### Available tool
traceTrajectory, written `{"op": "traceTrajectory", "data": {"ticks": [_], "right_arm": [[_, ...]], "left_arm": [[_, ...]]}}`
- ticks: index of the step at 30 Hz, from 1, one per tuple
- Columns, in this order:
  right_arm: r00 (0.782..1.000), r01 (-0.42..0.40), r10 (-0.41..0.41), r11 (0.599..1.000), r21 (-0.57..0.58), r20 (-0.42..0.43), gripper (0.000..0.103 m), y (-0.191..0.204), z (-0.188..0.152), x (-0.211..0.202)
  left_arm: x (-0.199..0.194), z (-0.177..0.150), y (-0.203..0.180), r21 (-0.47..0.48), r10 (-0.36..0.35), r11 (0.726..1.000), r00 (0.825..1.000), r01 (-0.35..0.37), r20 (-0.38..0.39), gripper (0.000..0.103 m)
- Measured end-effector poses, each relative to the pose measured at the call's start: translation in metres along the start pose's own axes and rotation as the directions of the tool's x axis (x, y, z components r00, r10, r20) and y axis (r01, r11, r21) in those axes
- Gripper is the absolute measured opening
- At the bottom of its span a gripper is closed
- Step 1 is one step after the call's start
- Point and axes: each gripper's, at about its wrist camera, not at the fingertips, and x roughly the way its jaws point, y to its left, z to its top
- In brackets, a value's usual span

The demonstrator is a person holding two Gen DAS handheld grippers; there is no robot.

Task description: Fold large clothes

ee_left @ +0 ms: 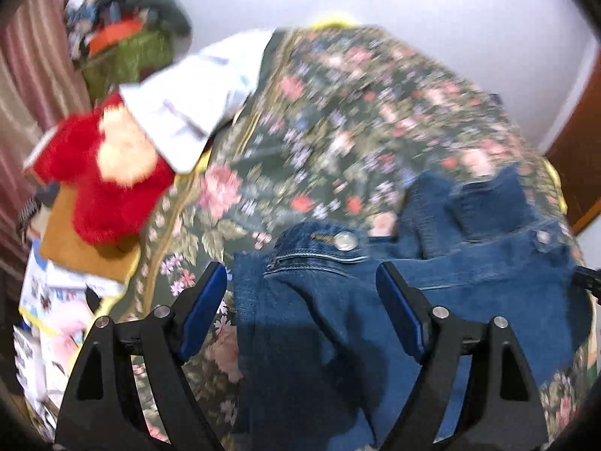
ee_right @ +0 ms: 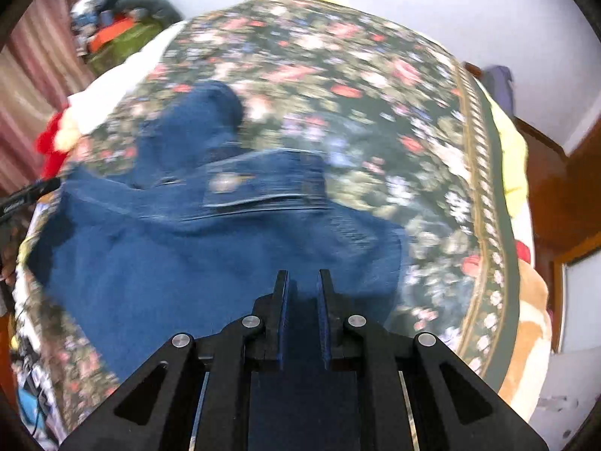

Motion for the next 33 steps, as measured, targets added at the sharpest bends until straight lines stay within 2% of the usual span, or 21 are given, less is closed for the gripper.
{"op": "traceTrajectory", "data": {"ticks": [4, 6, 8, 10, 12, 13, 15, 16, 20, 22, 27, 29, 30, 31, 32, 33], "right_arm": [[0.990, -0.141, 0.143, 0.987, -0.074, 0.014, 0.010, 0.047, -0.001, -0.018], [0.979, -0.202, 0.203, 0.972, -0.124, -0.006, 0.010, 0.080, -0.004, -0.012], [0.972, -0.236, 0.231, 0.959, -0.156, -0.045, 0.010, 0.108, -0.007, 0.001], [0.967, -0.247, 0.229, 0.949, -0.194, -0.109, 0.010, 0.131, -0.015, 0.023], [0.967, -0.221, 0.180, 0.946, -0.237, -0.183, 0.010, 0.145, -0.027, 0.048], [0.968, -0.200, 0.151, 0.946, -0.254, -0.201, 0.010, 0.146, -0.033, 0.059], [0.963, -0.239, 0.194, 0.935, -0.263, -0.188, 0.010, 0.139, -0.038, 0.062], [0.959, -0.258, 0.215, 0.930, -0.260, -0.185, 0.010, 0.133, -0.039, 0.058], [0.953, -0.280, 0.247, 0.940, -0.196, -0.177, 0.010, 0.098, -0.041, 0.042], [0.976, -0.190, 0.164, 0.962, -0.196, -0.142, 0.010, 0.079, -0.045, 0.032], [0.972, -0.226, 0.216, 0.968, -0.106, -0.096, 0.010, 0.035, -0.060, 0.002], [0.993, -0.109, 0.102, 0.988, -0.106, -0.064, 0.010, 0.022, -0.064, -0.009], [0.999, -0.026, 0.021, 0.993, -0.118, -0.045, 0.010, 0.015, -0.068, -0.015], [0.999, 0.016, -0.021, 0.992, -0.125, -0.038, 0.010, 0.008, -0.073, -0.018], [0.999, 0.026, -0.030, 0.993, -0.117, -0.039, 0.010, 0.000, -0.078, -0.020], [0.999, 0.003, -0.007, 0.996, -0.091, -0.041, 0.010, -0.008, -0.083, -0.022]], "left_arm": [[-0.023, -0.013, -0.020, 0.098, -0.019, 0.995, 0.999, 0.016, 0.032, 0.090], [-0.015, -0.027, -0.033, 0.191, 0.012, 0.981, 1.000, -0.014, 0.008, 0.091], [-0.004, -0.047, -0.037, 0.247, 0.073, 0.967, 0.997, -0.064, -0.026, 0.091], [0.013, -0.067, -0.030, 0.277, 0.132, 0.955, 0.988, -0.105, -0.079, 0.091], [0.030, -0.086, -0.013, 0.271, 0.186, 0.952, 0.973, -0.144, -0.135, 0.093], [0.033, -0.095, 0.001, 0.236, 0.160, 0.964, 0.976, -0.122, -0.149, 0.093], [0.028, -0.100, 0.022, 0.153, 0.083, 0.986, 0.987, -0.062, -0.137, 0.095], [0.025, -0.102, 0.031, 0.123, 0.074, 0.991, 0.988, -0.057, -0.139, 0.095], [0.012, -0.111, 0.043, 0.127, 0.131, 0.985, 0.985, -0.117, -0.113, 0.096], [0.007, -0.117, 0.045, 0.117, 0.136, 0.985, 0.985, -0.123, -0.108, 0.096], [-0.007, -0.126, 0.059, 0.025, 0.134, 0.991, 0.985, -0.132, -0.107, 0.095], [-0.012, -0.130, 0.060, 0.012, 0.138, 0.990, 0.985, -0.137, -0.101, 0.095], [-0.018, -0.133, 0.063, 0.004, 0.151, 0.989, 0.984, -0.151, -0.094, 0.095], [-0.021, -0.134, 0.063, -0.002, 0.149, 0.989, 0.985, -0.150, -0.092, 0.095], [-0.026, -0.135, 0.065, -0.016, 0.144, 0.989, 0.985, -0.146, -0.092, 0.095], [-0.032, -0.136, 0.067, -0.034, 0.142, 0.989, 0.986, -0.146, -0.090, 0.095]]}}
